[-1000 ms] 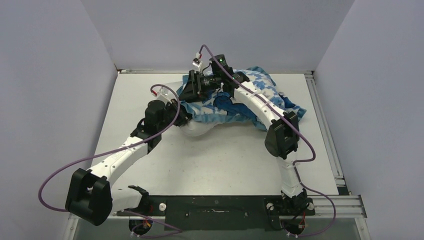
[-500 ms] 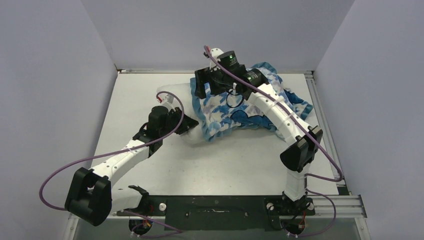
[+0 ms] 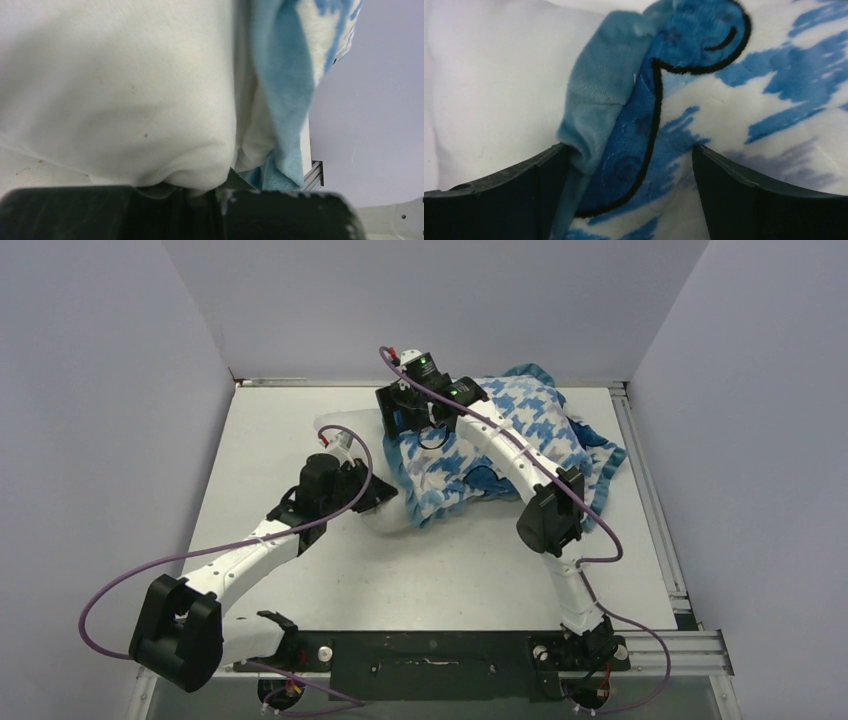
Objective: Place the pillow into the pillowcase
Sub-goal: Stuff the pillow into the pillowcase.
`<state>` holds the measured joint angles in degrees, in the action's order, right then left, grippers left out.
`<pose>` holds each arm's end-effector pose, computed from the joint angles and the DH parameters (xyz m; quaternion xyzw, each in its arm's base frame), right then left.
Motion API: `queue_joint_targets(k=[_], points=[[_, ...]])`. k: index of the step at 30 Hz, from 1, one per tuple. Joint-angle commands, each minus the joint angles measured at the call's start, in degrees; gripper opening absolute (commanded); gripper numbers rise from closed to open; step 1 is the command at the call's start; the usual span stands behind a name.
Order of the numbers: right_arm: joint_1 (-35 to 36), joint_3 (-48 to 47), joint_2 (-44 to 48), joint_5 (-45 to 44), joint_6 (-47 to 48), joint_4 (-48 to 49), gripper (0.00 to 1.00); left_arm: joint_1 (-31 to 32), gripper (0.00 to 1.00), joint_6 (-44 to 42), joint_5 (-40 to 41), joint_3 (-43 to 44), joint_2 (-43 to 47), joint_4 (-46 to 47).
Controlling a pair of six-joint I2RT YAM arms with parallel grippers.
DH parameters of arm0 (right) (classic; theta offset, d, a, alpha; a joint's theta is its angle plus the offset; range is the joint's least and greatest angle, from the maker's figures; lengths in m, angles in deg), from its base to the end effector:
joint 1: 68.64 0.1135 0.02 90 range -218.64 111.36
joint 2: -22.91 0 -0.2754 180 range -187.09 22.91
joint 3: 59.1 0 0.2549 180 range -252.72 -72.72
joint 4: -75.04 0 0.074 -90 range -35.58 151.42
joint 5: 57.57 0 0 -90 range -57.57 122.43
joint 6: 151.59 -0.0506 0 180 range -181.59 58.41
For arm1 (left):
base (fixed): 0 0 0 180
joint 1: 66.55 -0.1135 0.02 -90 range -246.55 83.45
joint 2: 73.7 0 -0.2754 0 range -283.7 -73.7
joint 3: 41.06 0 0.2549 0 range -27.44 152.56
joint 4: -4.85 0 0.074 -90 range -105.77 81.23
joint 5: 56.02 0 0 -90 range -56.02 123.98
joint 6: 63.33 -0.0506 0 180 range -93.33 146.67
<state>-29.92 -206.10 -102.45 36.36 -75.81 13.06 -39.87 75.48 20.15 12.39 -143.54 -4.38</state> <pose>0.3967 0.3225 0.3515 -0.2065 0.8833 0.2149 0.3618 0.2453 -0.1368 0.2469 -0.0983 0.8368 -0.4043 0.3558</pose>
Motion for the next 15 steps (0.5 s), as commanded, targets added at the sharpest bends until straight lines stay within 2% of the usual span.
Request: queue_joint_targets(k=[1, 3, 6, 10, 15], points=[[1.0, -3.1, -1.8, 3.9, -0.2, -2.3, 0.67, 1.0, 0.0, -2.3, -1.7, 1.1, 1.5, -0.5], [1.0, -3.4, -0.7, 7.8, -0.6, -0.9, 0.37, 1.1, 0.0, -2.8, -1.3, 1.4, 1.5, -1.0], [0.8, -1.4, 2.9, 15.1, -2.3, 1.9, 0.07, 1.2, 0.0, -3.2, -0.9, 1.6, 1.5, -1.2], [0.6, 4.1, 7.4, 24.9, -5.5, 6.4, 0.05, 1.2, 0.0, -3.3, -0.9, 2.1, 1.0, -1.0], [1.1, 11.3, 11.2, 42.1, -13.5, 20.4, 0.05, 1.3, 0.0, -3.4, -1.3, 4.1, 0.6, 0.5]])
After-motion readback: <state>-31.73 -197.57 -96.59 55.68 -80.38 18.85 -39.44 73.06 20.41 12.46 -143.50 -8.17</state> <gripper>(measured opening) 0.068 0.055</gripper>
